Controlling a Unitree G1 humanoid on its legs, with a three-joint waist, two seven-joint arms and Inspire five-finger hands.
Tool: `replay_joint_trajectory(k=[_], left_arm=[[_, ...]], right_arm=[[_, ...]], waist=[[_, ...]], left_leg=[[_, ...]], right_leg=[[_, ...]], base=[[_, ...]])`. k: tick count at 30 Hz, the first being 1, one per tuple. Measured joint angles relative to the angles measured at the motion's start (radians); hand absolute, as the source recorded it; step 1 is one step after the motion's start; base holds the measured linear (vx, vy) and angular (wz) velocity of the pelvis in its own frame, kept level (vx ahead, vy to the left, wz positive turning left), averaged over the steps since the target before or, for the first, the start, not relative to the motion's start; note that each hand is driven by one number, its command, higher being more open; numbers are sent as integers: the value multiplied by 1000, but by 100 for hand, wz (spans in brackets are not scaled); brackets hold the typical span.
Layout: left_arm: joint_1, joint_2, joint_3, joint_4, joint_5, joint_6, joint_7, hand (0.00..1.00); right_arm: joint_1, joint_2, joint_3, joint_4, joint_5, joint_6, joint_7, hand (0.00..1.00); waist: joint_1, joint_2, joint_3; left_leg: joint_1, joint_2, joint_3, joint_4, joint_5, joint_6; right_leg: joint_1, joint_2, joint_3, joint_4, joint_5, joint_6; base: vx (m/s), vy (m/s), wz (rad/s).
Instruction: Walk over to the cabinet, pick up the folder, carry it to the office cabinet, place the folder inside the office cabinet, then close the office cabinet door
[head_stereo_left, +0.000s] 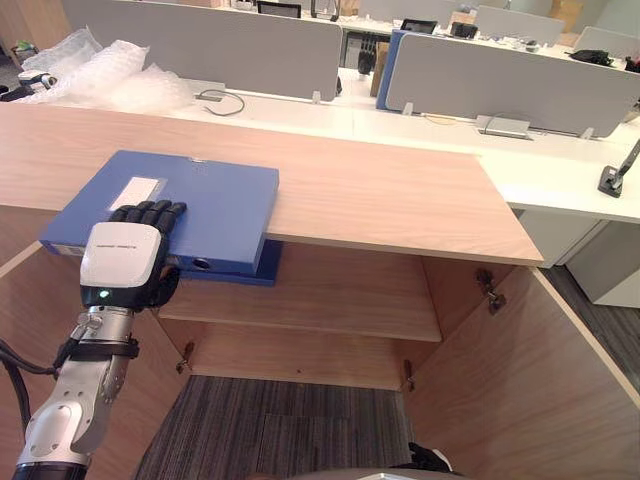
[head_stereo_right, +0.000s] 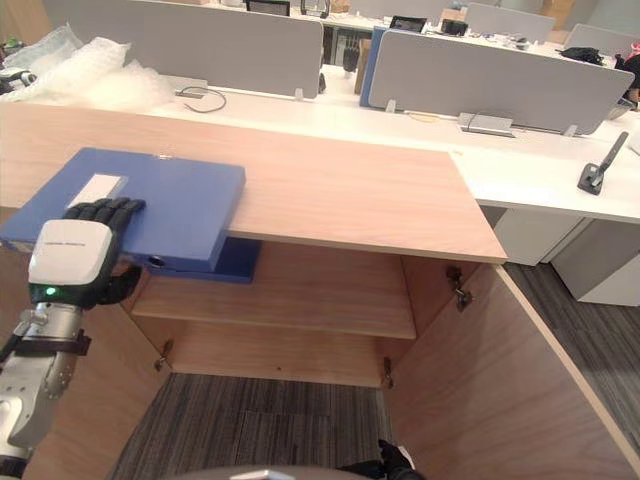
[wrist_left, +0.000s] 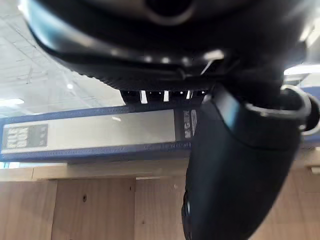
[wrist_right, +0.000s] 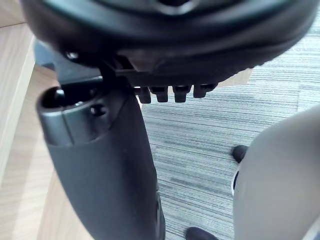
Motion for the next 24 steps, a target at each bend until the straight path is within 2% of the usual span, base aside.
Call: replay_joint_trajectory(k=[5, 8, 12, 14, 19, 22, 23, 24], left_arm=[[-45, -34, 26, -15, -12, 14, 30, 0], [-38, -42, 29, -36, -43, 17, 20, 0], [4, -70, 30, -154, -50, 8, 0, 0], [53, -112, 28, -244, -74, -23, -13, 0], [118, -138, 0, -375, -165, -91, -54, 0], [143, -204, -11, -454, -261, -118, -79, 0], [158, -255, -13, -485, -344, -133, -90, 0], [178, -339, -13, -531, -462, -141, -96, 0]], right_arm=[[0, -1, -1, -7, -2, 1, 4, 100], [1, -1, -2, -16, -2, 1, 4, 100], [3, -2, -40, -13, -1, 8, 7, 100], [0, -1, -42, -4, -1, 7, 9, 100], [-10, 2, -71, 20, 1, 8, 15, 100], [-14, 4, -70, 24, 7, 10, 15, 100], [-15, 9, -69, 18, 26, 11, 15, 100], [-12, 19, -60, -27, 80, 27, 14, 100]], waist=[[-14, 15, -8], [-24, 16, -8], [-22, 17, -7], [-21, 16, -8], [-18, 15, -8], [-17, 17, -7], [-19, 16, -7], [-19, 11, -2]], left_leg=[[31, -2, 20, -47, 24, 4], [36, -3, 21, -73, 41, 7], [33, -8, 19, -81, 47, 7], [31, -10, 18, -80, 46, 6], [23, -10, 10, -70, 43, 4], [18, -10, 3, -65, 41, 5], [11, -10, -2, -62, 41, 4], [9, -10, -4, -59, 42, 5]], right_leg=[[1, -4, 17, -4, 9, 2], [-7, -5, 17, -5, 11, 6], [-12, -9, 17, -6, 15, 12], [-12, -11, 17, -6, 16, 12], [-9, -10, 13, -4, 16, 12], [-9, -10, 7, -3, 15, 13], [-12, -10, 3, -3, 15, 13], [-13, -10, 0, 1, 15, 13]], base=[[-26, 25, -10], [-12, 5, -1], [0, 0, 0], [0, 0, 0], [4, -7, 4], [-12, -8, 6], [-16, -12, 9], [-13, -10, 7]])
